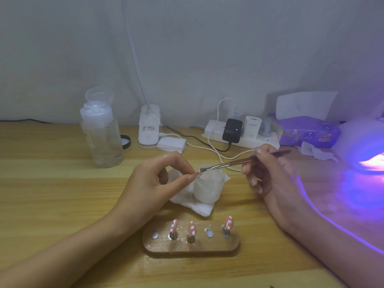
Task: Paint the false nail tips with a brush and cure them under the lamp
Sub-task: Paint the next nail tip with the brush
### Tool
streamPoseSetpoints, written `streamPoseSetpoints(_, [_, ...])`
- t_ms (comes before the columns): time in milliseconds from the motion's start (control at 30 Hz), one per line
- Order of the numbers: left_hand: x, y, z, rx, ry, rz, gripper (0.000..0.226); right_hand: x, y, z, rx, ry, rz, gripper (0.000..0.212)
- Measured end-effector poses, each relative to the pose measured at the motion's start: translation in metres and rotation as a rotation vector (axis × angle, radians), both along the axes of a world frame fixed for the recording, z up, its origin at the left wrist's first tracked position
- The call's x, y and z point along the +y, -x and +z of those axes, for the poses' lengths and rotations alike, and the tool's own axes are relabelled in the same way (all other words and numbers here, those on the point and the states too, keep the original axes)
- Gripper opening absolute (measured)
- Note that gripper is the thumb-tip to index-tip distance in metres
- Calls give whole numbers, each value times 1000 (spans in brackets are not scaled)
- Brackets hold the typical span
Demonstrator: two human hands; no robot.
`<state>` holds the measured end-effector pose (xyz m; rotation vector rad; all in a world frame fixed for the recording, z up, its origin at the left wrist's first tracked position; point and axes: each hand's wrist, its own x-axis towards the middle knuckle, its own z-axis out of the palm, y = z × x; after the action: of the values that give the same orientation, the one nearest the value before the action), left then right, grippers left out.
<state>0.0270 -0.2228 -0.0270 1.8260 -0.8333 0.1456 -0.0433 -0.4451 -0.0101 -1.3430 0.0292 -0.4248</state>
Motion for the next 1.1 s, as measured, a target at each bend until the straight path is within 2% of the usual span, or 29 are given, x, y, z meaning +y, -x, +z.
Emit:
streamPoseSetpoints(233, [1, -2, -2, 5, -11, 9, 15, 0, -1, -1, 31, -25, -60, 31])
streamPoseSetpoints(367, [1, -1, -1, 2, -18, 14, 18, 1, 0, 1, 1, 18, -2, 22])
streamPoseSetpoints(500, [1, -1, -2, -5, -26, 15, 21, -1, -1, -1, 26, 4, -47, 26])
streamPoseSetpoints(700, [1, -1, -3, -17, -25, 8, 24, 1, 0, 0, 13, 31, -10, 19])
streamPoseSetpoints(867, [1, -2, -3, -36, -31, 18, 12, -1, -1, 0, 30, -14, -52, 21])
streamPoseSetpoints(1100, [1, -2, -4, -38, -23, 25, 11, -2, -2, -2, 33, -33, -46, 23])
